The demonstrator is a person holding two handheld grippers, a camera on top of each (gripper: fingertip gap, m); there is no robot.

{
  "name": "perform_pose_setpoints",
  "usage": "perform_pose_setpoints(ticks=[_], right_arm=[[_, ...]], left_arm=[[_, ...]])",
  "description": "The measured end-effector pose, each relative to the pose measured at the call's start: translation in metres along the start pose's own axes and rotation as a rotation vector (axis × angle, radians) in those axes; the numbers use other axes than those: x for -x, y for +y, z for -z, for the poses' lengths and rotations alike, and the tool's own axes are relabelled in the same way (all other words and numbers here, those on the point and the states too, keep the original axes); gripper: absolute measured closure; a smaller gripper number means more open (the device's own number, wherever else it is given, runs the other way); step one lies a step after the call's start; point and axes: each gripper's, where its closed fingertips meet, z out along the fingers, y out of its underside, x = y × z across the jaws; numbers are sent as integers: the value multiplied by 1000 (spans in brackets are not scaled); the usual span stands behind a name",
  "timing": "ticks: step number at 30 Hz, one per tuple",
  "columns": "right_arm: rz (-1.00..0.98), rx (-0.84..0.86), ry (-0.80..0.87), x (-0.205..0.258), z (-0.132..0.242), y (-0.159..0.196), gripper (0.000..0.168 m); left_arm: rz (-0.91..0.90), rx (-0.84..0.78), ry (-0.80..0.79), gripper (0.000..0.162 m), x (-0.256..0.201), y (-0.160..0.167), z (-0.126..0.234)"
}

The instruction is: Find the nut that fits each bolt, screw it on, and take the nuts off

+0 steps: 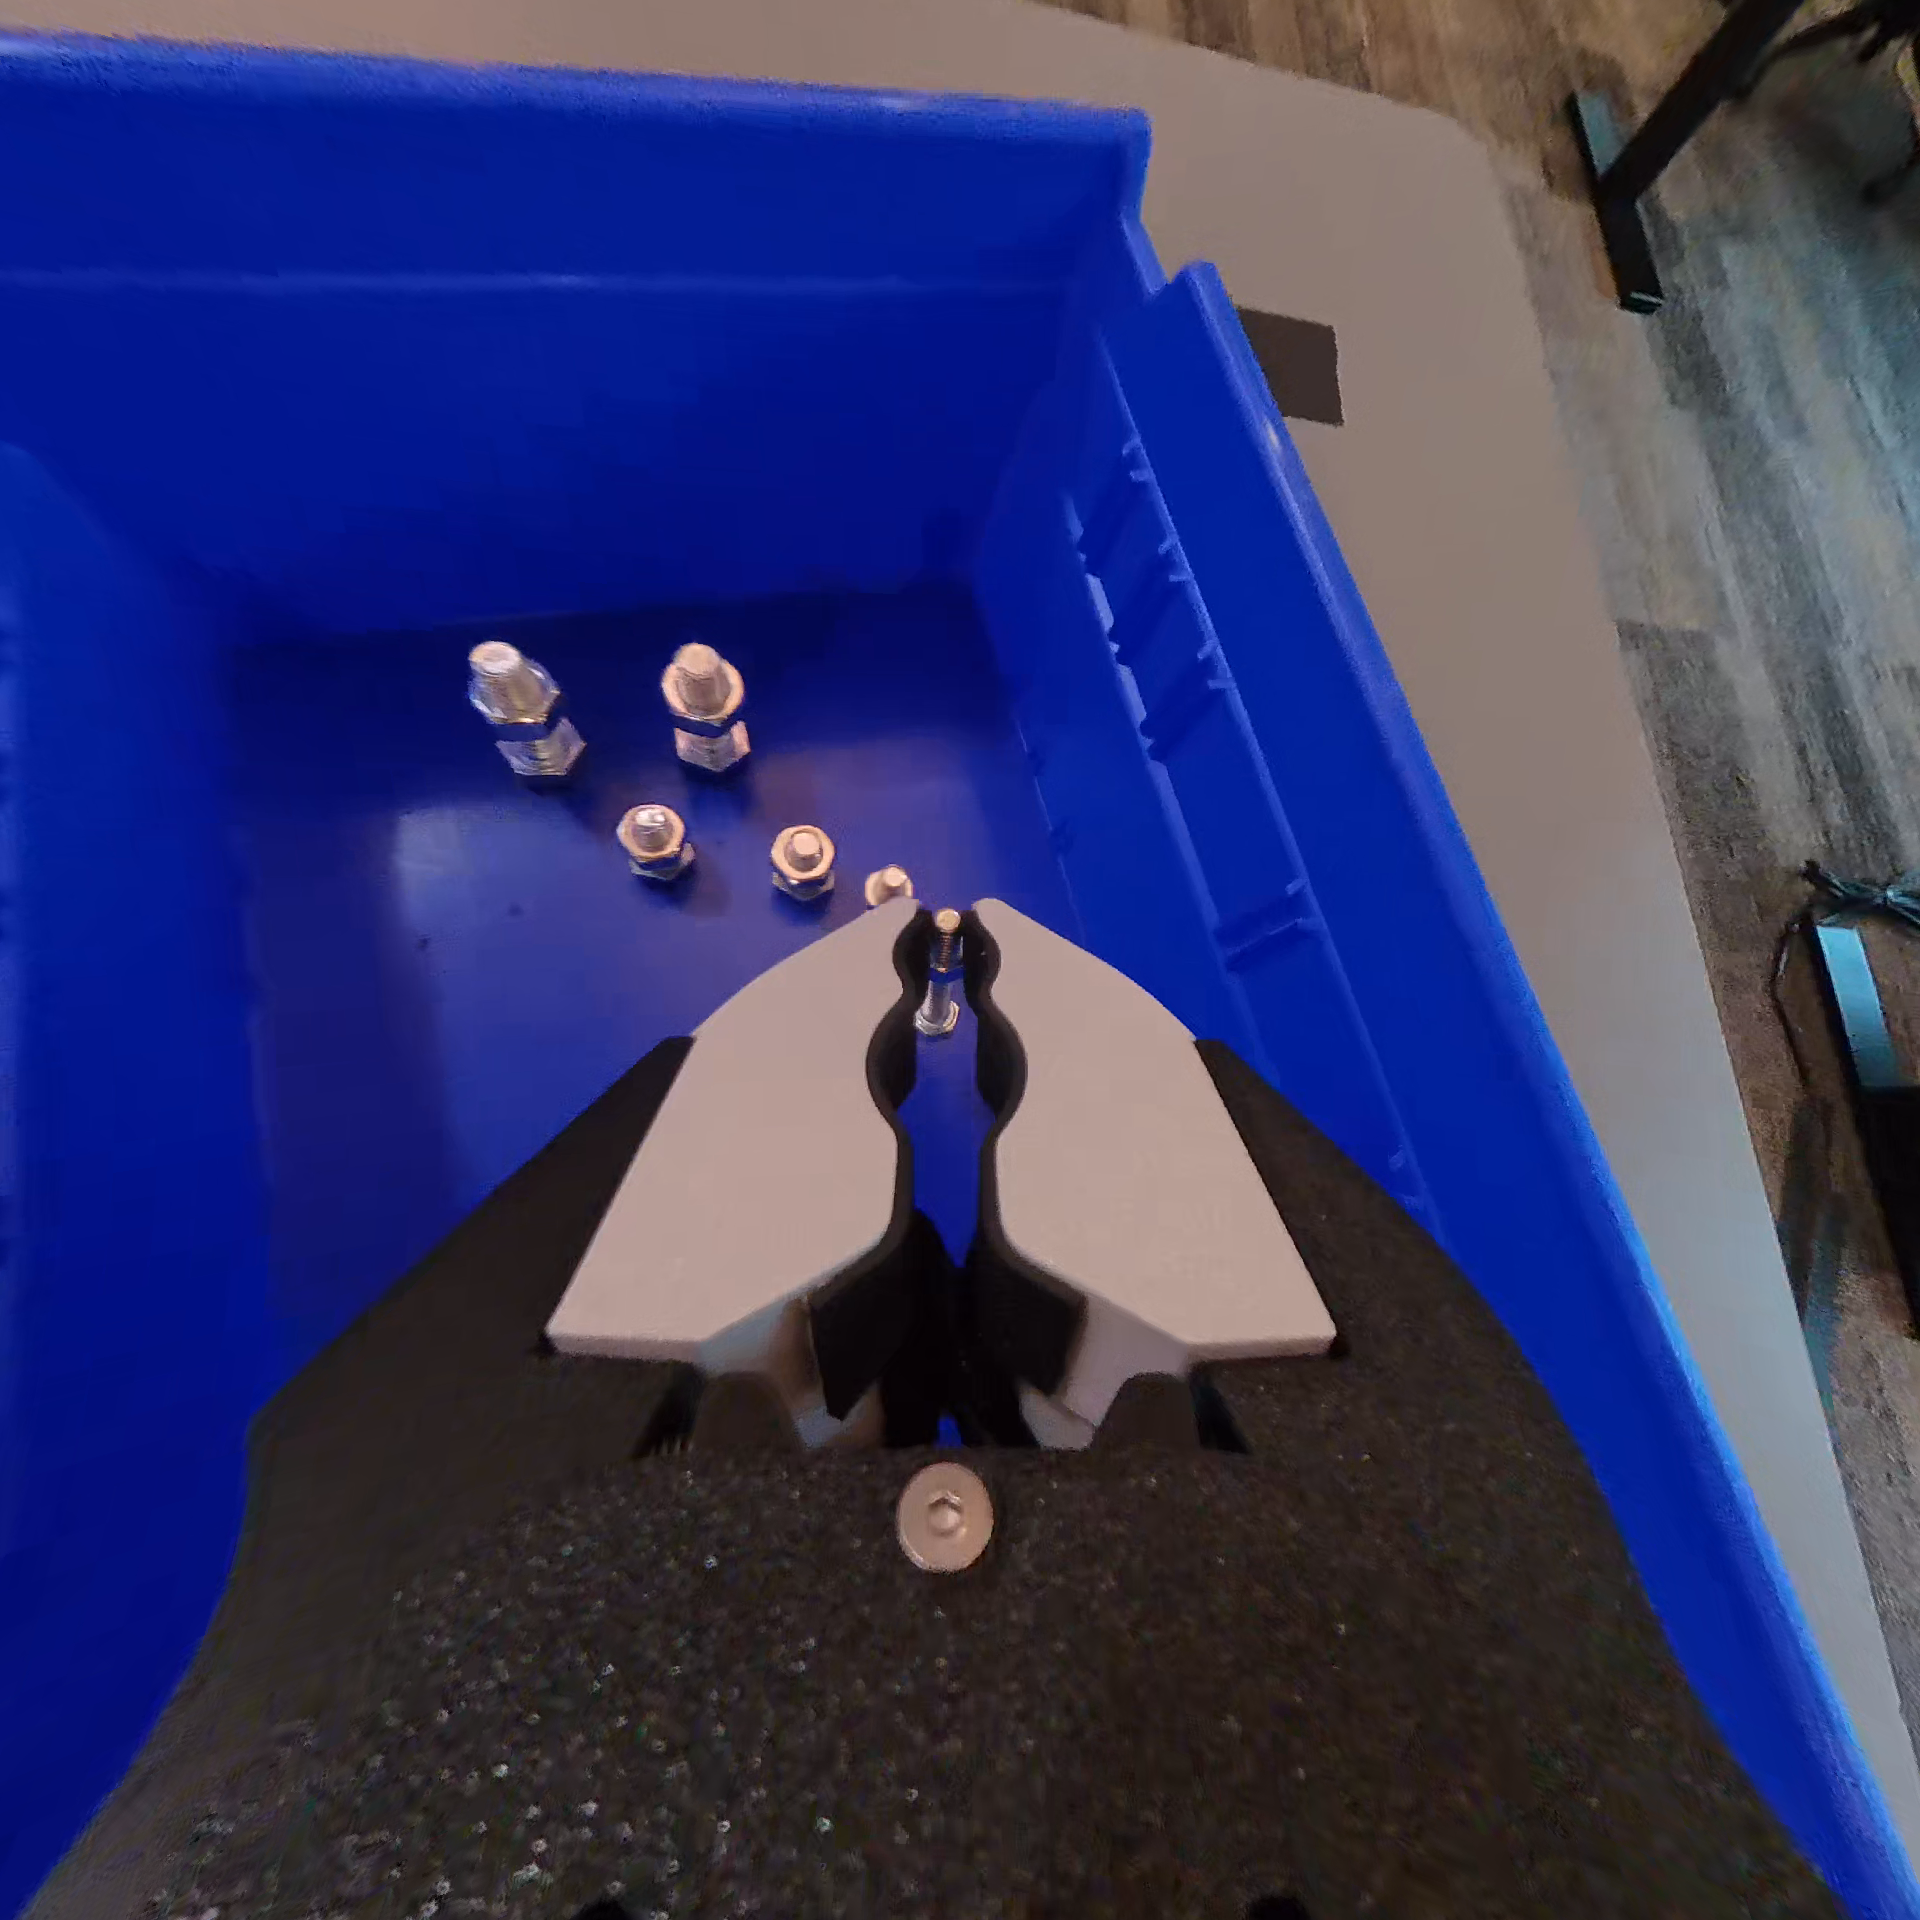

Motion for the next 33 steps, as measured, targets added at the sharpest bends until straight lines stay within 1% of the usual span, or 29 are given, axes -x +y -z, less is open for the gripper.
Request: perform_pose_setpoints(ticks=[5, 12, 16, 22, 24, 26, 28, 30, 33], right_arm=[[-43, 25, 12, -5, -13, 10, 162], [-95, -3, -5, -7, -16, 14, 162], [-104, 12, -3, -8, -17, 17, 161], [-112, 1, -14, -6, -11, 13, 152], [-127, -51, -39, -3, 0, 5, 147], [-166, -128, -97, 3, 20, -8, 140], [-202, -238, -181, 11, 51, -23, 130], [-206, -350, -248, 19, 86, -34, 122], [-136, -466, -322, 36, 132, -32, 107]], left_arm=[[3, -9, 1, 130, 0, -1, 1], [5, -14, 2, 130, 0, -2, 2], [7, -15, 2, 130, 0, -2, 2], [16, -23, 2, 130, 1, -3, 2], [18, -25, 1, 130, 1, -3, 3], [12, -41, 0, 130, 1, -5, 4], [-10, -101, -16, 130, 0, -13, 11], [-40, -168, -69, 130, 3, -23, 21], [-89, -220, -184, 128, 11, -37, 41]])
